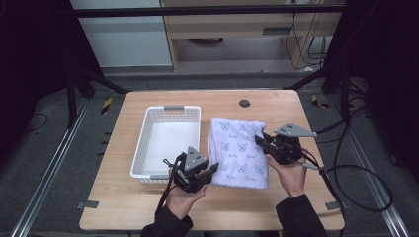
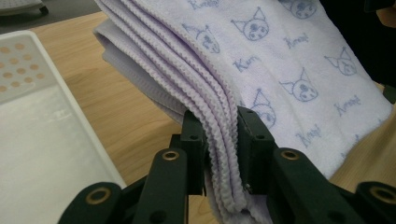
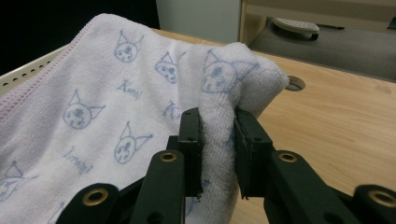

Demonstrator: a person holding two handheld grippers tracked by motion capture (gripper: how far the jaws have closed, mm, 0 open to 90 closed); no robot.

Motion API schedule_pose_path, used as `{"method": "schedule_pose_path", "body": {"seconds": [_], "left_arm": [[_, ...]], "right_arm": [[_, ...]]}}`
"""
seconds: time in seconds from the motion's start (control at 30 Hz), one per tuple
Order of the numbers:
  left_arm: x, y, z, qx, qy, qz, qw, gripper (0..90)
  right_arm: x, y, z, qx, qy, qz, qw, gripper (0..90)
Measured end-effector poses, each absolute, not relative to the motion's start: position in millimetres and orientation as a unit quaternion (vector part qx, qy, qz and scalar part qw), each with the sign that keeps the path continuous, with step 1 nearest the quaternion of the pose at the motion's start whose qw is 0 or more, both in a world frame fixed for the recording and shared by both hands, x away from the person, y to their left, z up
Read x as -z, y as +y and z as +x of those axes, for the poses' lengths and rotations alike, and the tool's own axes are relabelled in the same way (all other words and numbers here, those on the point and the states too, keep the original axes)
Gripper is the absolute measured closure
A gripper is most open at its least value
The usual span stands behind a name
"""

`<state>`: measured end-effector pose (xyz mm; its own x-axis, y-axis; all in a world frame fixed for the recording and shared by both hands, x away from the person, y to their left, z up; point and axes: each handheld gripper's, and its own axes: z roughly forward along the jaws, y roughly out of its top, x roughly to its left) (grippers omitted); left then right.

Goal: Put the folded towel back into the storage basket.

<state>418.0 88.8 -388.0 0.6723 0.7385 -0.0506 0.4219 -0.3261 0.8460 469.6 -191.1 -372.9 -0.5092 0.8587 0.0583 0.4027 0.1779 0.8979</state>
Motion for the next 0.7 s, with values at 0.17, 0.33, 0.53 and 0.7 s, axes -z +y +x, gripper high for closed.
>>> {"method": "schedule_pose_path", "body": {"seconds": [0.17,0.33,0.53,0.7], "left_arm": [[383,97,419,-0.178,0.369,0.790,0.457,73.5],[376,105,419,-0.185,0.371,0.785,0.461,73.4],[368,115,419,-0.189,0.371,0.778,0.470,73.4],[366,122,420,-0.193,0.373,0.777,0.469,73.4]], "right_arm": [[368,-185,471,-0.477,0.727,0.429,0.243,74.6],[359,-177,473,-0.482,0.727,0.422,0.247,74.6],[349,-168,474,-0.486,0.727,0.415,0.252,74.6],[345,-160,476,-0.487,0.728,0.411,0.252,74.6]]}}
